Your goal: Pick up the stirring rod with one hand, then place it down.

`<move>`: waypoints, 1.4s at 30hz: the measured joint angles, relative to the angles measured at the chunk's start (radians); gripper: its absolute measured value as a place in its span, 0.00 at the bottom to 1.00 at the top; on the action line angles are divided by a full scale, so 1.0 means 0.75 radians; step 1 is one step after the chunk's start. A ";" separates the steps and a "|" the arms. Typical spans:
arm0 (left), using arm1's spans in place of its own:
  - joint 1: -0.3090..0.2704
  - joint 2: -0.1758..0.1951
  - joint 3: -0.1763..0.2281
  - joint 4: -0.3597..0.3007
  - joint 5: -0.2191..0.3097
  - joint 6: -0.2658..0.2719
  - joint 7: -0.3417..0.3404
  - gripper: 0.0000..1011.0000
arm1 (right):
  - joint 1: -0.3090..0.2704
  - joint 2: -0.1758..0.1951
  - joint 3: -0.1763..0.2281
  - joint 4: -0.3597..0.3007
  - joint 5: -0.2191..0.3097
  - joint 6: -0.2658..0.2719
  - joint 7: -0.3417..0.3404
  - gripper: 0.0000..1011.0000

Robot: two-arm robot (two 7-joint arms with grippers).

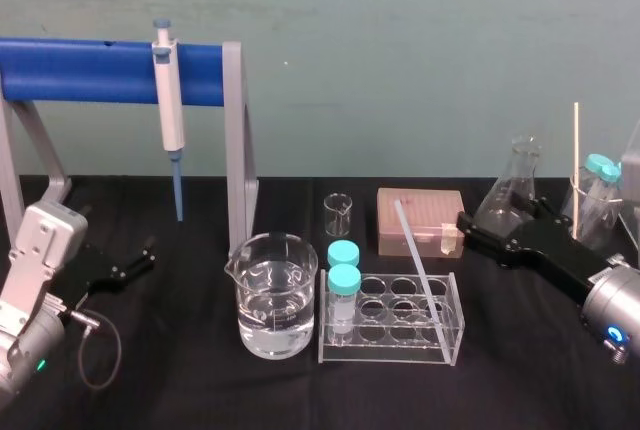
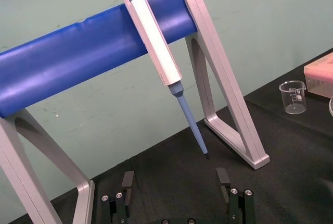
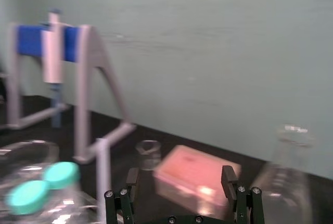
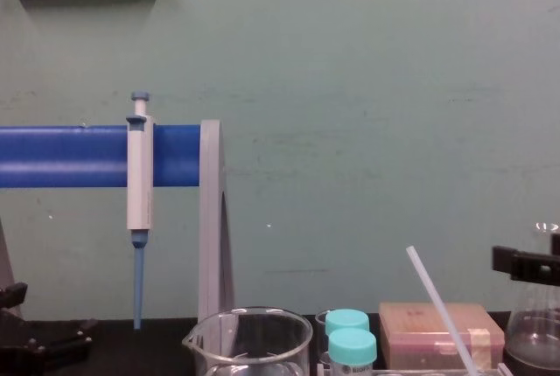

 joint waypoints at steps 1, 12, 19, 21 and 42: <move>0.000 0.000 0.000 0.000 0.000 0.000 0.000 0.99 | 0.000 0.003 0.002 -0.012 0.016 0.019 0.019 0.99; 0.000 0.000 0.000 0.000 0.000 0.000 0.000 0.99 | 0.013 0.051 -0.030 -0.121 0.048 0.183 0.183 0.99; 0.000 0.000 0.000 0.000 0.000 0.000 0.000 0.99 | 0.083 0.028 -0.094 -0.068 -0.008 0.273 0.188 0.99; 0.000 0.000 0.000 0.000 0.000 0.000 0.000 0.99 | 0.107 0.012 -0.108 -0.043 -0.020 0.287 0.192 0.99; 0.000 0.000 0.000 0.000 0.000 0.000 0.000 0.99 | 0.221 -0.074 -0.167 0.091 -0.072 0.330 0.234 0.99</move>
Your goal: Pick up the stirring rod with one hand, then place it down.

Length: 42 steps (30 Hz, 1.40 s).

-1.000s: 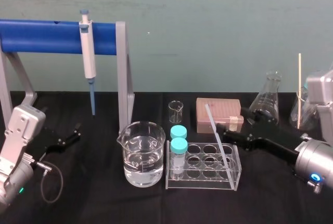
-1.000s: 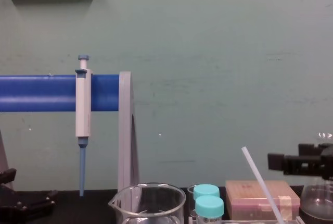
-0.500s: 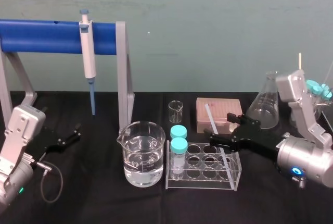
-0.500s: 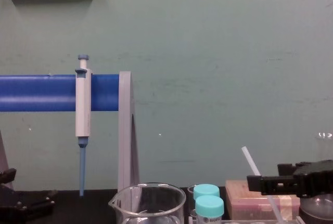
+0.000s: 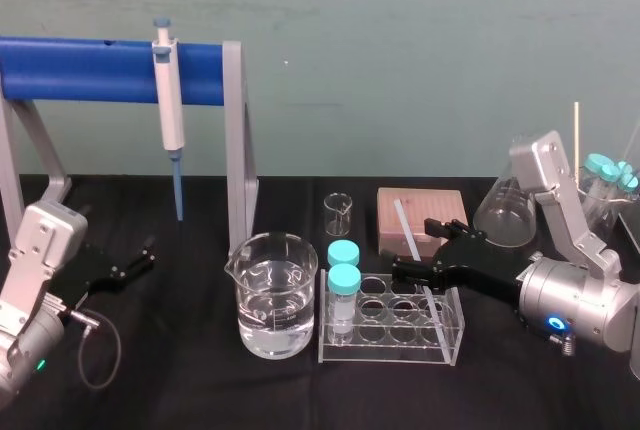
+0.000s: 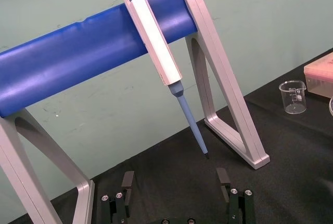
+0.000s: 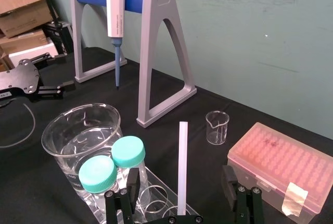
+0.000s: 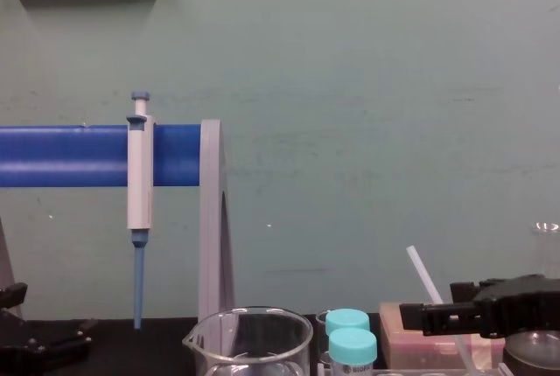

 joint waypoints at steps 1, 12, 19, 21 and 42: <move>0.000 0.000 0.000 0.000 0.000 0.000 0.000 0.99 | 0.000 0.000 -0.001 0.000 -0.002 0.001 0.000 0.99; 0.000 0.000 0.000 0.000 0.000 0.000 0.000 0.99 | 0.001 0.000 -0.002 0.000 -0.006 0.001 0.000 0.98; 0.000 0.000 0.000 0.000 0.000 0.000 0.000 0.99 | 0.000 0.000 -0.001 -0.001 -0.005 0.001 0.000 0.83; 0.000 0.000 0.000 0.000 0.000 0.000 0.000 0.99 | 0.000 0.000 -0.001 -0.001 -0.005 0.001 0.000 0.78; 0.000 0.000 0.000 0.000 0.000 0.000 0.000 0.99 | 0.000 0.000 0.000 -0.001 -0.002 -0.001 -0.001 0.11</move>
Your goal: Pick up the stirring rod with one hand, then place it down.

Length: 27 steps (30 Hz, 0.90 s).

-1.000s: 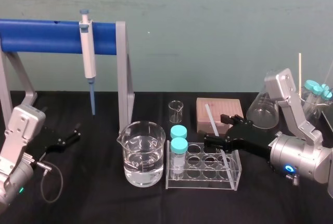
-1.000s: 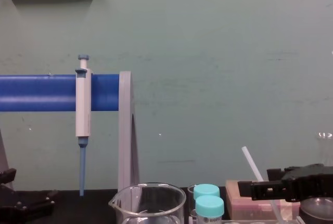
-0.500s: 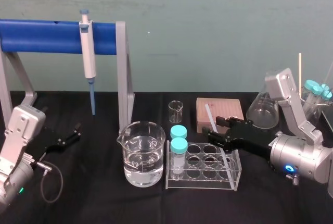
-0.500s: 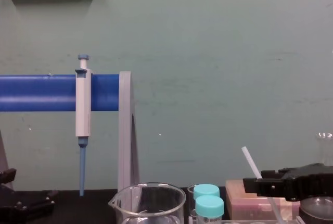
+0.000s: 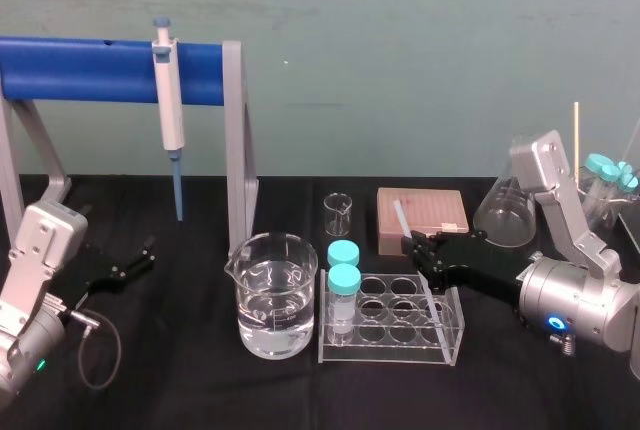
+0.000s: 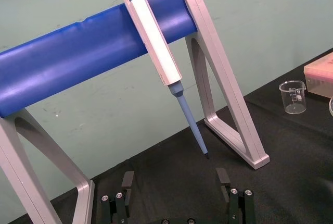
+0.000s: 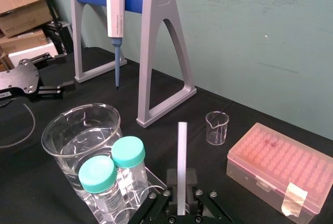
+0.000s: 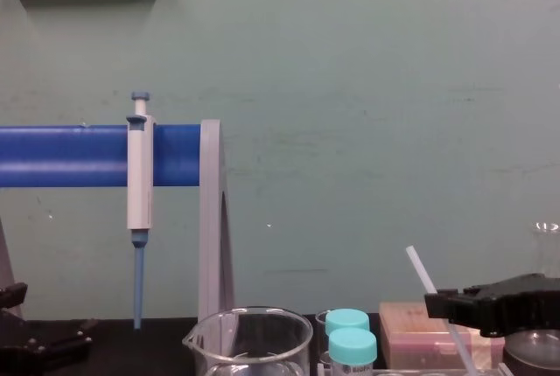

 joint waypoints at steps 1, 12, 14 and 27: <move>0.000 0.000 0.000 0.000 0.000 0.000 0.000 0.99 | 0.000 0.000 0.000 0.000 0.000 0.000 0.000 0.09; 0.000 0.000 0.000 0.000 0.000 0.000 0.000 0.99 | -0.012 -0.003 0.010 -0.004 0.000 -0.017 -0.002 0.06; 0.000 0.000 0.000 0.000 0.000 0.000 0.000 0.99 | -0.023 -0.008 0.021 -0.009 0.003 -0.040 -0.008 0.06; 0.000 0.000 0.000 0.000 0.000 0.000 0.000 0.99 | -0.178 -0.049 0.132 -0.029 0.004 -0.470 0.039 0.06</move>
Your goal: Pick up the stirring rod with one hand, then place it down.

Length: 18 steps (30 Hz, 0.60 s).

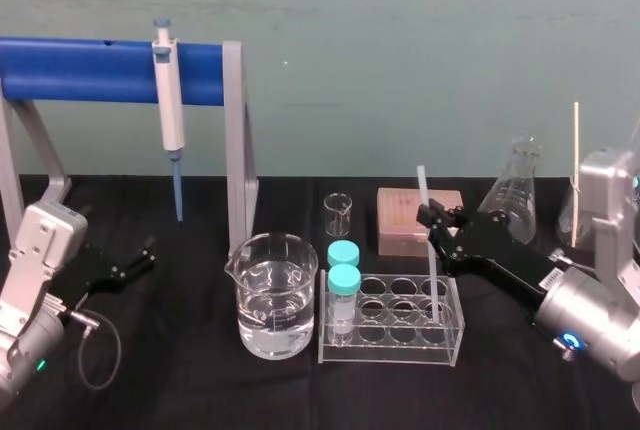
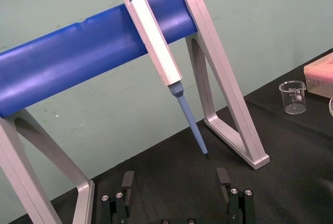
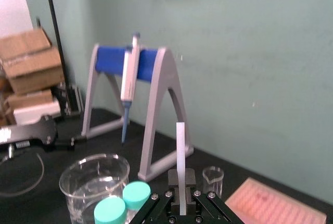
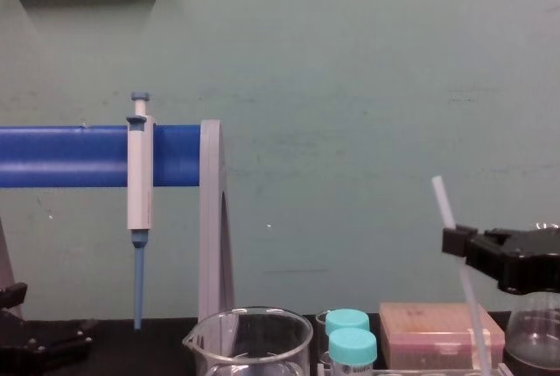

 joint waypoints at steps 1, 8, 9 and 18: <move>0.000 0.000 0.000 0.000 0.000 0.000 0.000 0.99 | -0.012 -0.004 0.008 0.000 -0.003 -0.031 0.003 0.06; 0.000 0.000 0.000 0.000 0.000 0.000 0.000 0.99 | -0.083 -0.029 0.064 -0.002 0.013 -0.170 0.047 0.06; 0.000 0.000 0.000 0.000 0.000 0.000 0.000 0.99 | -0.094 -0.036 0.078 -0.003 0.029 -0.186 0.063 0.06; 0.000 0.000 0.000 0.000 0.000 0.000 0.000 0.99 | -0.090 -0.051 0.136 -0.051 0.100 -0.203 0.119 0.06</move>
